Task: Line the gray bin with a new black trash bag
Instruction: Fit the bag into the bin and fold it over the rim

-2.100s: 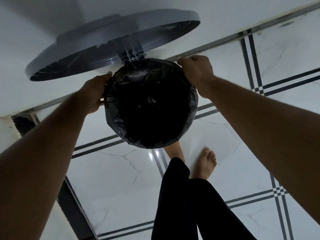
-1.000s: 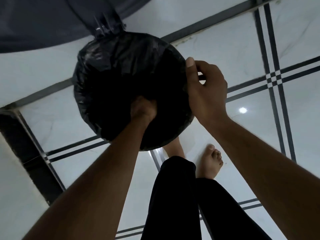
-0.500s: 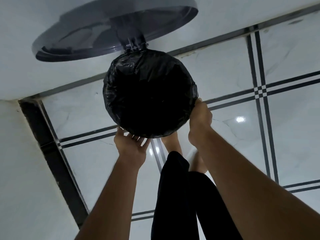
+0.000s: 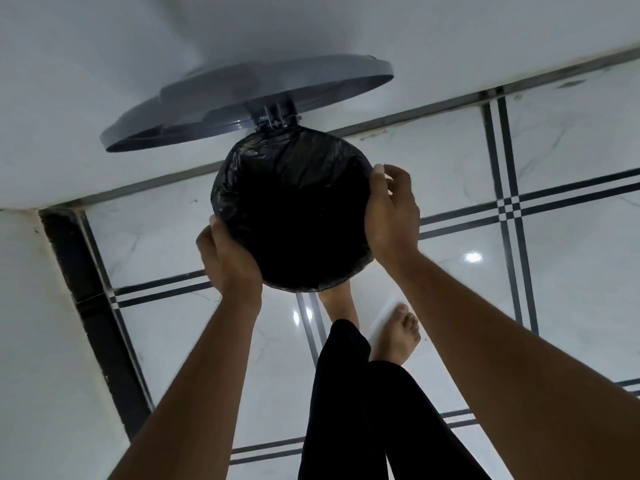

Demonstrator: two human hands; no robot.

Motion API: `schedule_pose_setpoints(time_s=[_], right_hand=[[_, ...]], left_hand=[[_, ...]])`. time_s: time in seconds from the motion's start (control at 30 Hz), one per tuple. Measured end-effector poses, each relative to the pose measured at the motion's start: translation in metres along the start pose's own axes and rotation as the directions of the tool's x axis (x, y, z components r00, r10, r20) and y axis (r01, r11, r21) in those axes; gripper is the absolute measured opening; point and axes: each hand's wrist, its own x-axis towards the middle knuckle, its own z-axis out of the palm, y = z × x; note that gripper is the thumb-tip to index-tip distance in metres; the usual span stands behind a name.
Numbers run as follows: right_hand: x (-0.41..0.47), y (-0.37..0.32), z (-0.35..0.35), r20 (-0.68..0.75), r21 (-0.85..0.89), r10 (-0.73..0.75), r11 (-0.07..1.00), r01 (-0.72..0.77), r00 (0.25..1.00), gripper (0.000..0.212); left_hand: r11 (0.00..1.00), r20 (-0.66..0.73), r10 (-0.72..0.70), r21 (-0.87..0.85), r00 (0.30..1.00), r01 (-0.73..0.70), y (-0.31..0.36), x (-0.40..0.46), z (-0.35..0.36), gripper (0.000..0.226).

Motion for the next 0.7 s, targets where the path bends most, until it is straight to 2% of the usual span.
schedule_pose_setpoints(time_s=[0.1, 0.17, 0.23, 0.3, 0.4, 0.47, 0.57, 0.6, 0.7], right_hand=[[0.016, -0.009, 0.004, 0.107, -0.175, 0.039, 0.984, -0.020, 0.993, 0.059], [0.028, -0.016, 0.007, 0.097, -0.209, 0.044, 0.978, -0.023, 0.994, 0.062], [0.038, -0.027, 0.010, 0.074, -0.209, -0.038, 0.976, 0.053, 0.997, 0.063], [0.049, -0.039, 0.014, 0.122, -0.225, -0.089, 0.968, 0.114, 0.989, 0.065], [0.067, -0.047, 0.022, 0.237, -0.367, 0.005, 0.926, 0.084, 0.972, 0.083], [0.078, -0.049, 0.025, 0.235, -0.414, 0.040, 0.908, 0.063, 0.971, 0.092], [0.082, -0.061, 0.027, 0.217, -0.369, -0.049, 0.921, 0.128, 0.975, 0.079], [0.083, -0.064, 0.028, 0.242, -0.377, -0.061, 0.914, 0.151, 0.968, 0.076], [0.087, -0.065, 0.032, 0.301, -0.494, 0.012, 0.858, 0.145, 0.954, 0.079]], left_hand=[[0.995, 0.067, -0.094, 0.048, 0.993, 0.091, 0.003, 0.019, -0.003, 0.063], [0.990, 0.053, -0.141, 0.031, 0.989, 0.139, 0.007, 0.037, -0.006, 0.074], [0.995, 0.092, -0.099, 0.005, 0.991, 0.099, 0.013, 0.053, -0.006, 0.071], [1.000, 0.191, -0.026, 0.002, 0.981, 0.026, 0.026, 0.056, 0.000, 0.066], [0.995, 0.340, -0.049, 0.102, 0.939, 0.015, 0.034, 0.079, 0.011, 0.082], [0.992, 0.384, -0.088, 0.113, 0.919, 0.048, 0.029, 0.105, 0.015, 0.096], [0.993, 0.377, -0.026, 0.118, 0.926, -0.020, 0.037, 0.114, 0.022, 0.064], [0.990, 0.401, -0.021, 0.138, 0.916, -0.038, 0.039, 0.116, 0.026, 0.063], [0.991, 0.464, -0.046, 0.135, 0.885, -0.019, 0.037, 0.140, 0.032, 0.097]])
